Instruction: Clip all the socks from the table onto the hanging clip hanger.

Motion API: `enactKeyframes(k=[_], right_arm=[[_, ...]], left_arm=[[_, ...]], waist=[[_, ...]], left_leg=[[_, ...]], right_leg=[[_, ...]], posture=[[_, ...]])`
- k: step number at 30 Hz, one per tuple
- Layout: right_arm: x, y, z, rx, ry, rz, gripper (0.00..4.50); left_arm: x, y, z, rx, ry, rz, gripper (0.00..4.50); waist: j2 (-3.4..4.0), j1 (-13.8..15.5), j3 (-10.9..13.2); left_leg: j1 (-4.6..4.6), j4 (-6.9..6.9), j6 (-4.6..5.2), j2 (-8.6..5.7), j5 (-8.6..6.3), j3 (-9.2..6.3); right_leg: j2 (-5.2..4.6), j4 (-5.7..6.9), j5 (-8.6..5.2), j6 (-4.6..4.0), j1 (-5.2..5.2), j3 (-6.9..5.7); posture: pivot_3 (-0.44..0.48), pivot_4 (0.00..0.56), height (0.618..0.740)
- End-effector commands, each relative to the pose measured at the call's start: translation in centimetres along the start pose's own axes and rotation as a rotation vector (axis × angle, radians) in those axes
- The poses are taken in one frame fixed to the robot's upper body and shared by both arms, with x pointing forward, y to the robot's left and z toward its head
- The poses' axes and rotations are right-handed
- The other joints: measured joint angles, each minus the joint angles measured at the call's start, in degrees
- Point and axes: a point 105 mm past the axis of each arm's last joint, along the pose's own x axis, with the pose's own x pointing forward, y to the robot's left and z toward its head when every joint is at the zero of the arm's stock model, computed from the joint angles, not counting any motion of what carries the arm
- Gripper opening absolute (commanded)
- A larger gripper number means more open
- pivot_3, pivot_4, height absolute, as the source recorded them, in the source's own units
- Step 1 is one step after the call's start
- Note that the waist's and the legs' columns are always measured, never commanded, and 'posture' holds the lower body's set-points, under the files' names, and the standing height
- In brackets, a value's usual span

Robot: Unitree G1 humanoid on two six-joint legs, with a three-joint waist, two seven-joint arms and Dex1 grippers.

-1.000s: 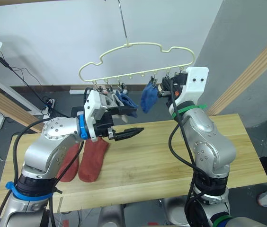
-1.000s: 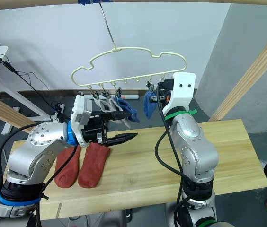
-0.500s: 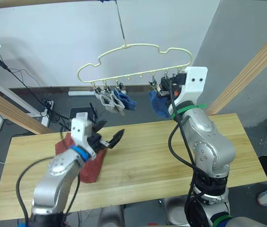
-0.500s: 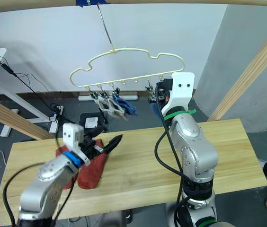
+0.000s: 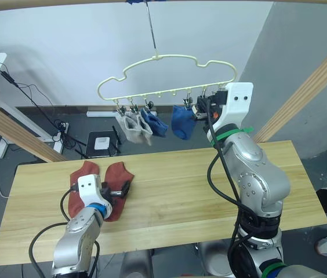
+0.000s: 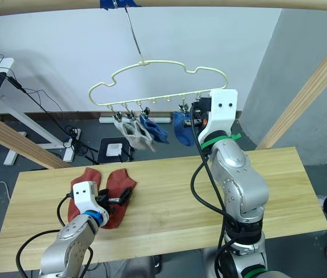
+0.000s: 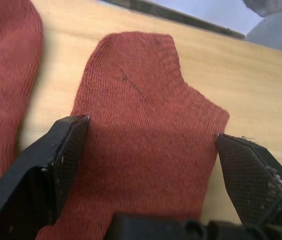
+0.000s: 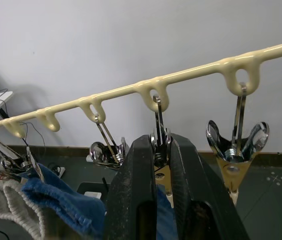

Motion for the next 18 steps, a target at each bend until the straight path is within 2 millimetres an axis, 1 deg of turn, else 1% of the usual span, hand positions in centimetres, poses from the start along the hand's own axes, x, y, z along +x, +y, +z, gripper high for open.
enactKeyframes(k=[1, 5, 8, 11, 12, 17, 18], right_arm=[[-0.2, 0.9, 1.3, -0.001, -0.05, 0.041, 0.08], [-0.3, 1.0, 1.3, 0.0, -0.046, 0.044, 0.08], [-0.3, 1.0, 1.3, 0.0, -0.045, 0.045, 0.08], [-0.3, 1.0, 1.2, 0.0, -0.042, 0.043, 0.08], [-0.3, 1.1, 1.2, 0.001, -0.041, 0.044, 0.08], [-0.3, 1.1, 1.2, 0.002, -0.04, 0.046, 0.08], [-0.3, 1.1, 1.1, 0.003, -0.039, 0.045, 0.08]], left_arm=[[0.1, 0.8, -0.6, 0.025, 0.009, 0.039, 4.5], [0.6, 0.0, -1.5, 0.003, 0.049, 0.028, 4.5], [0.5, 0.1, -2.3, 0.019, 0.088, 0.03, 4.5], [0.4, 0.1, -2.5, 0.01, 0.102, 0.027, 4.5], [0.4, 0.1, -2.5, 0.014, 0.104, 0.028, 4.13], [0.2, 0.4, -2.4, 0.057, 0.102, 0.048, 2.82], [0.2, 0.3, -2.4, 0.058, 0.101, 0.045, 2.65]], waist=[[0.0, -0.2, 0.0], [0.01, -0.3, 0.0], [0.08, -0.3, -0.2], [0.25, -0.4, -0.6], [0.26, -0.4, -0.6], [0.23, -0.4, -0.8], [0.23, -0.4, -0.8]], left_leg=[[0.0, 0.0, 0.0, 0.0, 0.0, 0.01], [0.0, 0.0, 0.0, 0.03, 0.0, 0.03], [0.02, 0.0, 0.0, 0.03, 0.0, 0.03], [0.02, -0.01, 0.0, 0.02, 0.0, 0.05], [0.02, -0.02, 0.0, 0.02, 0.0, 0.05], [0.03, -0.02, 0.0, 0.02, 0.0, 0.04], [0.03, -0.02, 0.0, 0.02, 0.0, 0.04]], right_leg=[[-0.01, 0.0, 0.0, 0.0, 0.0, 0.02], [-0.06, -0.01, 0.0, 0.01, 0.0, 0.04], [-0.05, -0.01, 0.0, 0.01, 0.01, 0.04], [-0.05, -0.02, 0.0, 0.01, 0.01, 0.05], [-0.05, -0.02, 0.0, 0.01, 0.01, 0.05], [-0.04, -0.02, 0.0, 0.01, 0.02, 0.05], [-0.05, -0.02, 0.0, 0.01, 0.02, 0.05]], posture=[[-0.258, 0.278, 0.74], [-0.258, 0.278, 0.74], [-0.263, 0.277, 0.74], [-0.264, 0.277, 0.74], [-0.264, 0.277, 0.74], [-0.261, 0.277, 0.74], [-0.261, 0.277, 0.74]])
